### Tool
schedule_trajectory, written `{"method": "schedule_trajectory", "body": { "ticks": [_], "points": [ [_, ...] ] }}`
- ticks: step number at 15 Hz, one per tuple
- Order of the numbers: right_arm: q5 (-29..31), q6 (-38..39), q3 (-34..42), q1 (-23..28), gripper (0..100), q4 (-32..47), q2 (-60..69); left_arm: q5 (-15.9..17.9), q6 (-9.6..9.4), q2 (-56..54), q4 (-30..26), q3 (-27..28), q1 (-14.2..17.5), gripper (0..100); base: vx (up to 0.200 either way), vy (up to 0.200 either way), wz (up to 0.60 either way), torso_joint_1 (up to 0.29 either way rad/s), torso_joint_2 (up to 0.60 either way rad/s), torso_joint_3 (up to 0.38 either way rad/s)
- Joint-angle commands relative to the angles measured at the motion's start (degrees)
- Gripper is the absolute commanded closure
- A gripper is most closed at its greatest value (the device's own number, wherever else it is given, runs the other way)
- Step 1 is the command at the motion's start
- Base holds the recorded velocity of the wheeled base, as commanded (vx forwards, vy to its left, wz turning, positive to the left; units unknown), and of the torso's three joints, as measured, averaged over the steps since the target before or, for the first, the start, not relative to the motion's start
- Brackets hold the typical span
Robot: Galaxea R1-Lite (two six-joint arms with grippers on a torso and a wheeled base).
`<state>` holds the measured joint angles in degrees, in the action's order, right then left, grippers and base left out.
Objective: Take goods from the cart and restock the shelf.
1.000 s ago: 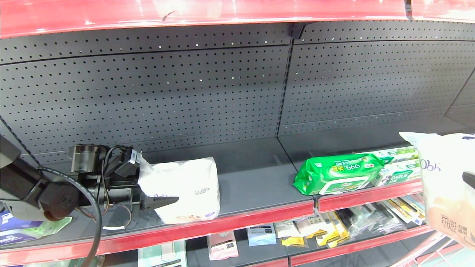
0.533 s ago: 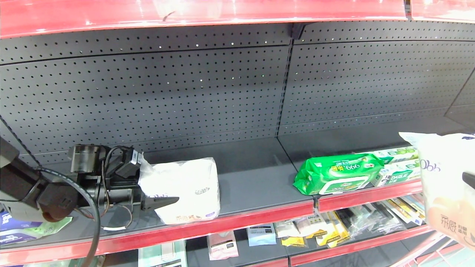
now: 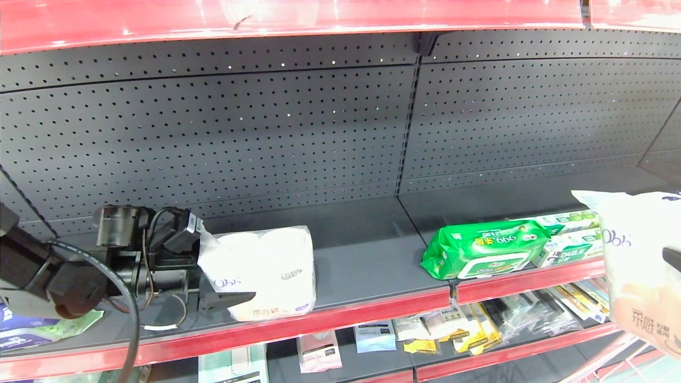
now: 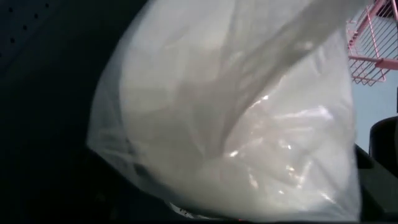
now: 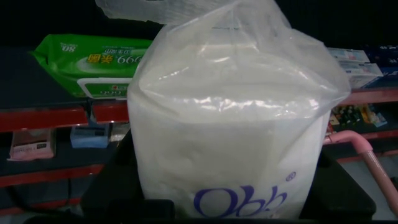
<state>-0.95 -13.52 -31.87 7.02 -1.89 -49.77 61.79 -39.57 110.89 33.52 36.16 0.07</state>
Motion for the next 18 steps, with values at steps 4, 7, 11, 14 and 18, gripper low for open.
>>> {"method": "schedule_trajectory", "body": {
  "ticks": [4,7,11,14,18],
  "points": [
    [0.0,0.0,0.0,0.0,100,0.0,0.0,0.6,11.62,-11.2,0.4,0.4,-0.3,0,0.000,0.000,0.00,0.000,0.00,0.000],
    [0.0,0.0,0.0,0.0,100,0.0,-0.1,0.5,14.87,-13.5,1.5,2.9,0.5,0,0.000,0.000,0.00,0.000,0.00,0.000],
    [0.0,0.0,0.0,0.0,100,0.0,-0.3,-4.3,20.59,-13.4,8.5,3.7,4.2,0,0.000,0.000,0.00,0.000,0.00,0.000],
    [0.0,0.0,0.0,0.0,100,0.0,-0.3,-22.0,36.32,-13.6,24.0,3.2,3.6,0,0.000,0.000,0.00,0.000,0.00,0.000],
    [0.0,0.0,0.1,0.0,100,0.0,-0.3,-50.9,45.11,-16.8,27.6,2.0,0.5,0,0.000,0.000,0.00,0.000,0.00,0.000]
  ]
}}
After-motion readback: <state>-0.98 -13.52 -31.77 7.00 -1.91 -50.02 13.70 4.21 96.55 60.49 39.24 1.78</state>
